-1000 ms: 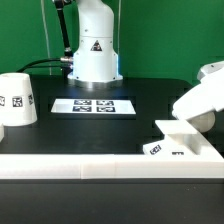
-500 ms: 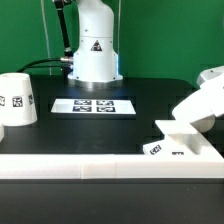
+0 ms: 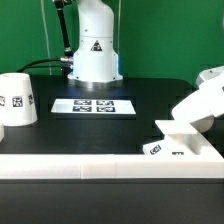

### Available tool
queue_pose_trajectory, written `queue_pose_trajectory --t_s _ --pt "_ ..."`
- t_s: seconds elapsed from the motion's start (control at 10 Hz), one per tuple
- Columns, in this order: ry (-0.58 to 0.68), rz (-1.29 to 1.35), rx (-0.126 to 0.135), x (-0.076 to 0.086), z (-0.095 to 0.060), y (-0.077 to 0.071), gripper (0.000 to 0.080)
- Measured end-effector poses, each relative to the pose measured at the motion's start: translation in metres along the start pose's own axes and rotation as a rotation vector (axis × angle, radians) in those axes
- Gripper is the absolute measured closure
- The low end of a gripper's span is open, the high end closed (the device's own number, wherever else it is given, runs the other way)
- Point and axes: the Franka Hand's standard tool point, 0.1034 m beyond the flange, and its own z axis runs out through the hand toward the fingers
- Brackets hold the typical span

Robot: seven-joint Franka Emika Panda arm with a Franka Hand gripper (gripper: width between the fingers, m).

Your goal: Assemble lamp

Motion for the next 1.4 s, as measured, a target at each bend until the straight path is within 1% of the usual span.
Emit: queue_pose_trajectory --t_s 0.2,0.3,0.4,0.6,0.7,0.8,0.9,1.0,1.1,1.2,1.3,1.4 --pt "0.003 -0.019 0.012 -0.003 -0.001 0.008 0.0223" --pt "-0.02 -0.021 0.031 -0.016 -0.007 0.017 0.0223" --pt "-0.037 -0.015 0.046 -0.032 -0.016 0.027 0.0223" --pt "-0.055 -0.018 0.08 -0.059 -0.028 0.052 0.0223" --pt "-0.039 -0.007 0.092 -0.066 -0.034 0.064 0.0223" --pt "-0.012 0.003 0.093 -0.069 -0.038 0.069 0.0223" --pt "-0.011 0.003 0.093 -0.069 -0.037 0.069 0.0222" --pt "0.059 0.007 0.084 -0.059 -0.041 0.072 0.0222" --pt "0.151 0.016 0.067 -0.056 -0.046 0.077 0.0222" --pt "0.186 0.02 0.061 -0.063 -0.043 0.077 0.0222" --pt "0.248 0.018 0.049 -0.064 -0.044 0.081 0.0222" --pt "0.297 0.026 0.041 -0.072 -0.049 0.085 0.0222"
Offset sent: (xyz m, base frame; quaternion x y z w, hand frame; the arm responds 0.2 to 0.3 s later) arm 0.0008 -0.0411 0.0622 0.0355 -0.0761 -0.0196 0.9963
